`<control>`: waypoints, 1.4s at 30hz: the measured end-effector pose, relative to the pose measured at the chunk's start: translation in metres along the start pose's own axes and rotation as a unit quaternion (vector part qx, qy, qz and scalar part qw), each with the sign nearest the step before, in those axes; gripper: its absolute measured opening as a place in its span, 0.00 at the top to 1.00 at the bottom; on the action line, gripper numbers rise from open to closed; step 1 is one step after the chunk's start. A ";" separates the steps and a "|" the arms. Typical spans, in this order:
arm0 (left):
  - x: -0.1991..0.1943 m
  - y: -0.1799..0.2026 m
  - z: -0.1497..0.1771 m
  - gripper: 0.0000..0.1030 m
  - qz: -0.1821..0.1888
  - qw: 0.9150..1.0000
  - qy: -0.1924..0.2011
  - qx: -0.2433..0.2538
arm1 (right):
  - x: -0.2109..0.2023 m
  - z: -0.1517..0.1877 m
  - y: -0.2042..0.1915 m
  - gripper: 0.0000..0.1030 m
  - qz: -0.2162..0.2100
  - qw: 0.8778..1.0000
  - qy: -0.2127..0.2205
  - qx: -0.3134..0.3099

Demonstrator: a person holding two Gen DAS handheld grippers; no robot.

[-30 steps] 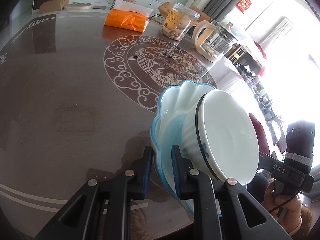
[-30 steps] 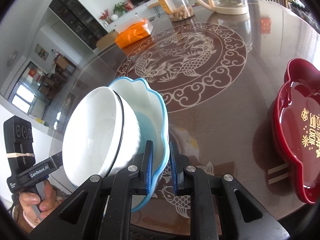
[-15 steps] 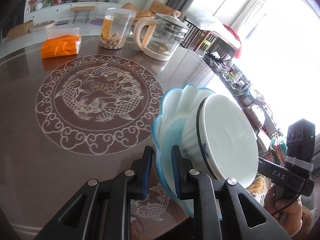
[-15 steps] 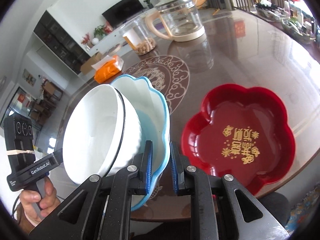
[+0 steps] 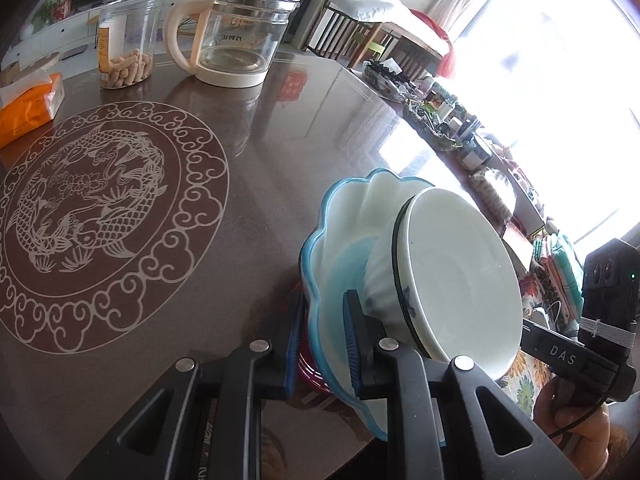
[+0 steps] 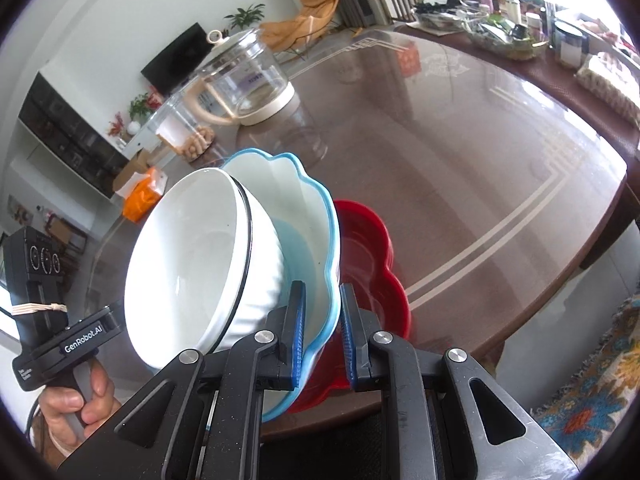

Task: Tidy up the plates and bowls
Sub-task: 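Lower the bowl stack onto the red plates and open both tools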

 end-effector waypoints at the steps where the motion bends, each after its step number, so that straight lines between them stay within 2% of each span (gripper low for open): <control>1: 0.004 0.000 0.002 0.82 -0.001 1.000 -0.004 -0.001 | 0.004 0.001 0.005 0.82 -0.001 1.000 -0.004 0.004; 8: 0.016 0.003 0.006 0.82 -0.008 1.000 -0.005 0.009 | 0.024 0.008 0.028 0.83 -0.013 0.999 -0.021 0.039; 16: 0.025 0.005 0.006 0.82 -0.021 1.000 -0.004 0.020 | 0.018 0.009 0.023 0.83 0.014 1.000 0.007 0.013; 19: 0.022 0.004 0.004 0.82 -0.017 1.000 -0.005 0.022 | 0.019 0.008 0.026 0.82 0.007 1.000 0.001 0.014; 21: 0.013 0.006 0.000 0.81 -0.031 0.999 0.012 0.032 | 0.019 0.007 0.028 0.79 -0.004 1.000 0.001 0.022; 23: 0.004 0.006 -0.005 0.76 -0.041 0.998 0.024 0.036 | 0.017 0.007 0.028 0.77 -0.008 1.000 0.007 0.025; 25: 0.000 0.001 -0.007 0.55 -0.048 0.998 0.029 0.026 | 0.012 0.006 0.028 0.74 -0.007 1.000 0.015 0.025; 27: -0.004 -0.007 -0.008 0.44 -0.057 0.998 0.038 0.010 | 0.008 0.004 0.029 0.70 -0.008 0.999 0.019 0.028; 30: -0.011 -0.014 -0.007 0.40 -0.072 0.996 0.045 0.002 | 0.002 0.003 0.032 0.61 -0.001 0.999 0.026 0.030; 31: -0.015 -0.015 -0.007 0.36 -0.081 0.995 0.051 0.002 | 0.000 0.003 0.033 0.59 0.001 0.999 0.028 0.032; 34: -0.038 -0.014 -0.005 0.22 -0.134 0.987 0.090 0.023 | -0.009 0.004 0.035 0.49 0.001 0.998 0.040 0.038; 37: -0.068 -0.006 0.001 0.11 -0.188 0.970 0.140 0.063 | -0.032 0.007 0.031 0.45 0.011 0.997 0.068 0.038; 40: -0.094 0.006 0.012 0.03 -0.228 0.953 0.170 0.104 | -0.062 0.016 0.026 0.37 0.033 0.993 0.101 0.045; 42: -0.108 0.014 0.021 0.03 -0.248 0.945 0.179 0.116 | -0.080 0.025 0.019 0.33 0.063 0.989 0.122 0.048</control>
Point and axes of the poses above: each gripper's, at about its wrist camera, not at the fingertips, and x roughly the way its jaws point, y to its right, z to its underside, the point moved 5 cm from there along x, roughly the way its jaws point, and after that the axes turned 5 degrees about -y, right-handed, at the moved point
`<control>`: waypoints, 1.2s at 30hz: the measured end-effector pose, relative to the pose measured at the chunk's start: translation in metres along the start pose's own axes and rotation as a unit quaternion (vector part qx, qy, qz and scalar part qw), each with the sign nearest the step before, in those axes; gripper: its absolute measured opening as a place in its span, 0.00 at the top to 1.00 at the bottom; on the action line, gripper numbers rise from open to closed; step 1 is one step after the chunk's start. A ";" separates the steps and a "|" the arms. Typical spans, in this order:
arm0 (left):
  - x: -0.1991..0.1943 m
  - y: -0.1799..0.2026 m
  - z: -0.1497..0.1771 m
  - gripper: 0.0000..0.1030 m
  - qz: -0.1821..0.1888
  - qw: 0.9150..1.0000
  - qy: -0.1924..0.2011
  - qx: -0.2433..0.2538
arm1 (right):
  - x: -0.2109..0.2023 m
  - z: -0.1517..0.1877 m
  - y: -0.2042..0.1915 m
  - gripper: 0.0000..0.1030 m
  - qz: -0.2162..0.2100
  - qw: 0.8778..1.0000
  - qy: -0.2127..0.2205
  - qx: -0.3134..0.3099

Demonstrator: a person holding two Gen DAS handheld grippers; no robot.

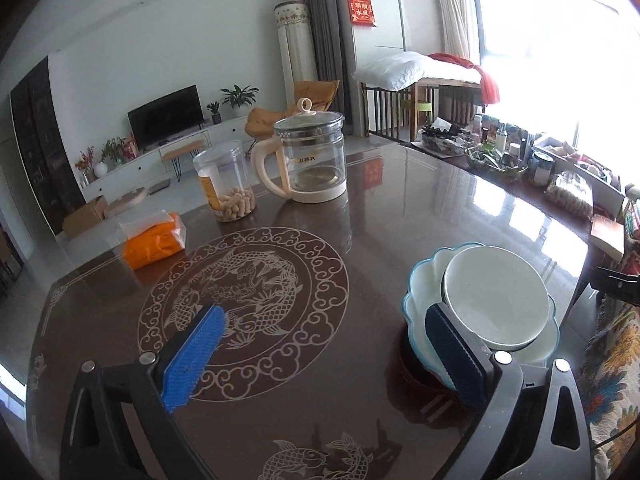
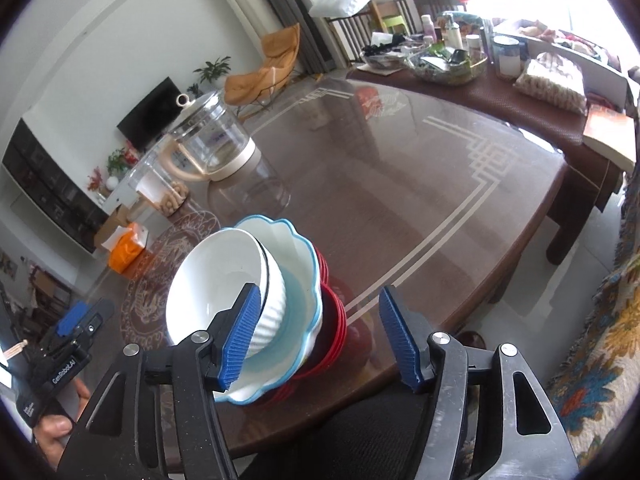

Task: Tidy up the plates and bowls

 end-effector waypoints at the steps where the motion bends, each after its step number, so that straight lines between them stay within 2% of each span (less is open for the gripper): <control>1: -0.010 0.000 0.001 0.02 -0.004 1.000 0.003 0.000 | -0.010 0.004 -0.003 0.33 0.015 1.000 0.010 -0.002; 4: -0.034 0.000 0.006 0.00 0.006 1.000 -0.003 -0.027 | -0.035 0.016 -0.015 0.32 0.072 0.997 0.033 -0.021; 6: -0.045 0.002 0.012 0.00 0.022 0.998 -0.025 -0.046 | -0.043 0.024 -0.021 0.30 0.108 0.993 0.032 -0.033; 8: -0.053 0.002 0.018 0.00 0.058 0.995 -0.047 -0.061 | -0.049 0.031 -0.025 0.30 0.126 0.991 0.025 -0.043; 10: -0.060 0.002 0.024 0.00 0.089 0.991 -0.053 -0.080 | -0.053 0.037 -0.029 0.30 0.134 0.989 0.020 -0.052; 13: -0.070 -0.005 0.033 0.00 0.068 0.990 -0.048 -0.109 | -0.060 0.045 -0.033 0.30 0.145 0.987 0.024 -0.058; 16: -0.079 -0.008 0.043 0.00 0.051 0.992 -0.042 -0.111 | -0.065 0.053 -0.039 0.30 0.151 0.986 0.024 -0.068; 19: -0.082 -0.003 0.049 0.00 0.028 0.995 -0.050 -0.075 | -0.072 0.057 -0.043 0.30 0.164 0.983 0.031 -0.078; 21: -0.080 0.004 0.052 0.00 -0.004 0.997 -0.064 -0.030 | -0.076 0.058 -0.045 0.30 0.167 0.982 0.035 -0.080; 24: -0.087 0.008 0.058 0.00 -0.048 0.998 -0.051 -0.006 | -0.087 0.059 -0.049 0.30 0.167 0.981 0.052 -0.083; 29: -0.106 0.014 0.061 0.00 -0.049 0.998 -0.038 0.004 | -0.114 0.064 -0.063 0.29 0.189 0.972 0.104 -0.098; 36: -0.143 0.015 0.043 0.00 -0.047 0.999 0.000 0.027 | -0.133 0.082 -0.076 0.29 0.240 0.957 0.111 -0.119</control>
Point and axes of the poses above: each gripper's, at about its wrist camera, not at the fingertips, and x roughly the way its jaws point, y to its right, z to its underside, the point moved 5 cm from there along x, roughly the way its jaws point, and after that the axes turned 5 degrees about -y, right-handed, at the moved point
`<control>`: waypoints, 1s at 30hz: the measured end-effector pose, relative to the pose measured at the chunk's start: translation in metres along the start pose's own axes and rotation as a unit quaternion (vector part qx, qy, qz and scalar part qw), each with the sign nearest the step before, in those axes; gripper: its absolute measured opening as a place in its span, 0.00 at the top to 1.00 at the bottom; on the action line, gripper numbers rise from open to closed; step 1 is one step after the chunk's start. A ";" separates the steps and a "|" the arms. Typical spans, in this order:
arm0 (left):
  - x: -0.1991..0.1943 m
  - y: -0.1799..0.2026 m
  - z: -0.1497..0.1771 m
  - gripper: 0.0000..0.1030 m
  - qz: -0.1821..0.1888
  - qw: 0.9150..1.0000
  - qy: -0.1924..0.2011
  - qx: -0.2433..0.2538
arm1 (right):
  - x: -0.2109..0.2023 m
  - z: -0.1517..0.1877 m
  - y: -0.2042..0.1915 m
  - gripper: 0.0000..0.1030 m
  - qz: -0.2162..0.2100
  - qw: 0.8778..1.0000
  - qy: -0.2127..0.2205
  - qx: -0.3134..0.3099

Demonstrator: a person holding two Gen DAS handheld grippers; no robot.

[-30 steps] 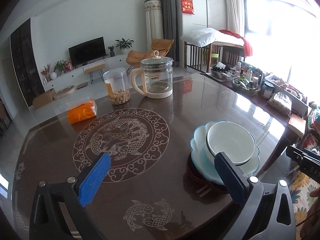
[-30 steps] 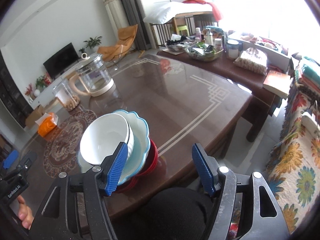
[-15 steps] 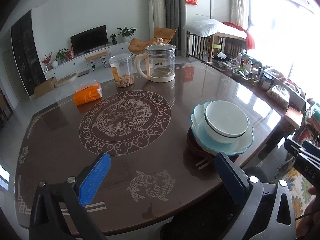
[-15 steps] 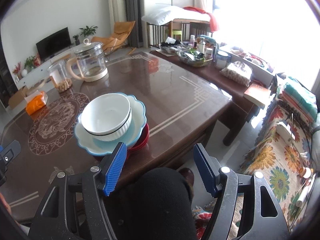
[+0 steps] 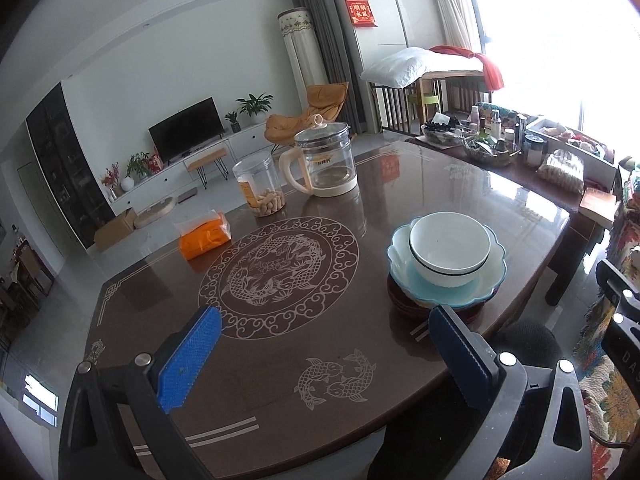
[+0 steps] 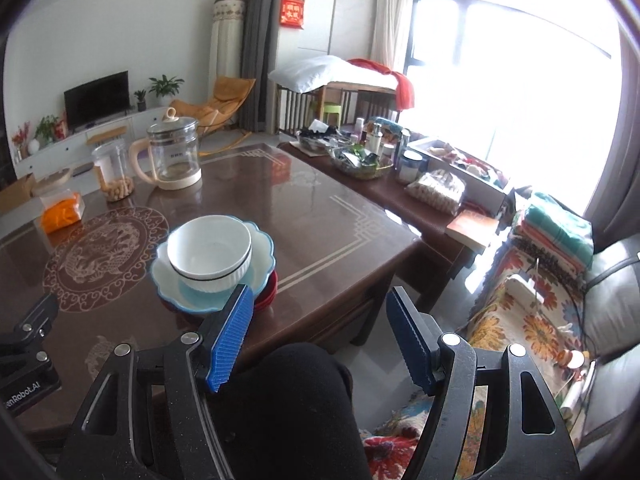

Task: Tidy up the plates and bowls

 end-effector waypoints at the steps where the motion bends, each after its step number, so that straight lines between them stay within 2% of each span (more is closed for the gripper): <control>1: -0.006 -0.001 -0.003 0.00 0.002 1.000 0.006 0.000 | -0.004 0.001 -0.001 0.29 -0.001 1.000 0.005 -0.004; 7: -0.029 -0.005 -0.009 0.00 -0.001 0.999 0.028 -0.021 | -0.020 0.004 0.000 0.29 -0.030 0.999 0.026 0.006; 12: -0.032 0.002 0.010 0.00 0.009 0.999 0.014 -0.037 | -0.024 0.011 0.003 0.25 -0.075 0.997 0.024 0.026; 17: -0.034 0.017 0.020 0.00 -0.006 1.000 0.003 -0.014 | -0.026 0.018 0.000 0.24 -0.081 0.996 0.020 0.018; 21: -0.031 0.025 0.014 0.00 0.010 1.000 -0.006 -0.019 | -0.017 0.024 -0.005 0.24 -0.101 0.995 0.000 0.004; 25: -0.026 0.028 -0.002 0.00 0.028 0.999 0.001 -0.030 | -0.007 0.018 -0.001 0.24 -0.092 0.996 -0.013 0.008; 30: -0.017 0.019 -0.014 0.00 0.021 0.999 0.026 -0.036 | 0.002 0.003 0.008 0.24 -0.050 0.998 -0.018 0.041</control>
Point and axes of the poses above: each gripper's, at about its wrist camera, not at the fingertips, and x roughly the way its jaws point, y to its right, z to its underside, the point moved 5 cm from there along x, roughly the way its jaws point, and after that the axes turned 5 degrees about -y, right-handed, at the moved point
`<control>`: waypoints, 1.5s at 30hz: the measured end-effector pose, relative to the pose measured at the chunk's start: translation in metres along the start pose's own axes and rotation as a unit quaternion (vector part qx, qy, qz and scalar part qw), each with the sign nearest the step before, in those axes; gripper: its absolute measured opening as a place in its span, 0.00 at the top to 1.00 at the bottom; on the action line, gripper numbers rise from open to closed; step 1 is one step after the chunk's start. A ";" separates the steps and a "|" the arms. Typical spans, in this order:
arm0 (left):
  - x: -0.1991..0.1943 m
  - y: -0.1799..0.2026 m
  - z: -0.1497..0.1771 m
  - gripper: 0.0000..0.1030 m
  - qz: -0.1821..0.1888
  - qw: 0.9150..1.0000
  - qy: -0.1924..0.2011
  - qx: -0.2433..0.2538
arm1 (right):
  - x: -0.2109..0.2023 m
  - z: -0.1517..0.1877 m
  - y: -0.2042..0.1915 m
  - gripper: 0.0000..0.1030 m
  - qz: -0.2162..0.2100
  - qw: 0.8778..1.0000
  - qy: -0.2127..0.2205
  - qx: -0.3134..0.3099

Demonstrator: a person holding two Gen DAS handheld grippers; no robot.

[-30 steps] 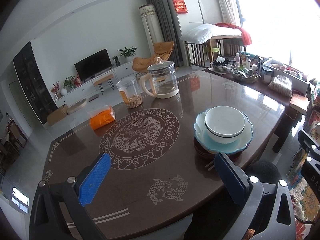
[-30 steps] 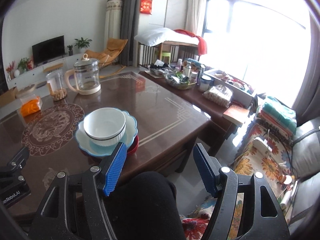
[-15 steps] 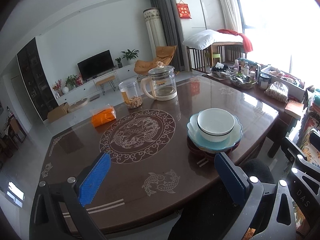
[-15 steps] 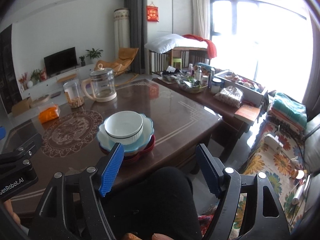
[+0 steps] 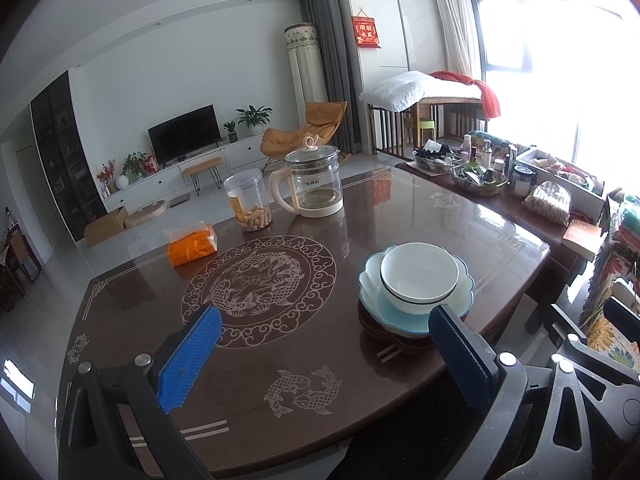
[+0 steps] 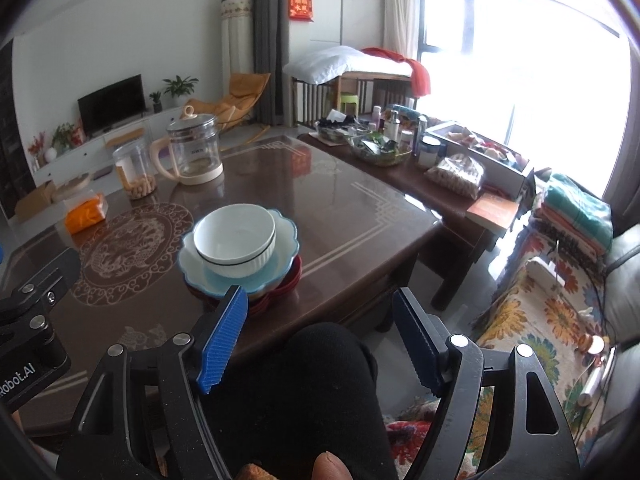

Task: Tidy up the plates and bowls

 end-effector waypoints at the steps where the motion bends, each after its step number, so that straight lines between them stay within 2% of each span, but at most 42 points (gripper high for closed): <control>1: 0.003 -0.002 -0.002 0.00 -0.001 1.000 0.000 -0.001 | 0.000 -0.003 0.001 0.24 0.006 1.000 0.003 0.010; 2: 0.007 -0.006 -0.003 0.00 0.001 1.000 0.000 -0.005 | -0.001 -0.005 0.002 0.24 0.006 1.000 0.007 0.019; 4: 0.014 -0.011 -0.006 0.00 0.009 1.000 -0.003 -0.011 | -0.005 -0.009 0.002 0.24 -0.023 0.999 0.037 0.029; 6: 0.022 -0.013 -0.005 0.00 0.018 1.000 -0.015 -0.013 | -0.006 -0.012 -0.003 0.15 -0.068 0.996 0.061 0.018; 7: 0.027 -0.015 -0.004 0.00 0.025 0.999 -0.025 -0.014 | 0.000 -0.012 -0.007 0.15 -0.082 0.995 0.046 0.014; 10: 0.041 -0.015 0.003 0.00 0.044 0.997 -0.059 -0.016 | 0.028 0.001 -0.021 0.15 -0.126 0.991 -0.050 -0.007; 11: 0.046 -0.015 0.006 0.00 0.043 0.997 -0.069 -0.015 | 0.034 0.006 -0.023 0.15 -0.124 0.990 -0.071 -0.013; 12: 0.050 -0.016 0.011 0.00 0.038 0.996 -0.076 -0.012 | 0.037 0.008 -0.023 0.15 -0.114 0.991 -0.074 -0.014; 15: 0.063 -0.015 0.022 0.00 0.023 0.995 -0.094 0.000 | 0.031 0.009 -0.022 0.15 -0.065 0.996 -0.050 -0.028; 17: 0.072 -0.016 0.028 0.00 0.031 0.993 -0.115 -0.003 | 0.029 0.007 -0.022 0.15 -0.042 0.998 -0.041 -0.036; 19: 0.077 -0.016 0.029 0.00 0.043 0.991 -0.127 -0.012 | 0.031 0.007 -0.023 0.15 -0.048 0.997 -0.049 -0.036; 27: 0.082 -0.015 0.030 0.00 0.027 0.991 -0.127 -0.007 | 0.038 0.005 -0.017 0.15 -0.043 0.997 -0.056 -0.027; 34: 0.091 -0.010 0.035 0.00 0.051 0.987 -0.149 -0.010 | 0.037 0.004 -0.024 0.15 -0.040 0.997 -0.049 -0.044; 45: 0.089 -0.009 0.034 0.00 0.054 0.988 -0.147 -0.009 | 0.034 0.002 -0.026 0.15 -0.039 0.997 -0.043 -0.053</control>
Point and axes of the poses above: each gripper's, at about its wrist camera, not at the fingertips, and x roughly the way its jaws point, y to its right, z to its underside, the point moved 5 cm from there along x, roughly the way its jaws point, and after that the axes turned 5 degrees about -y, right-handed, at the moved point
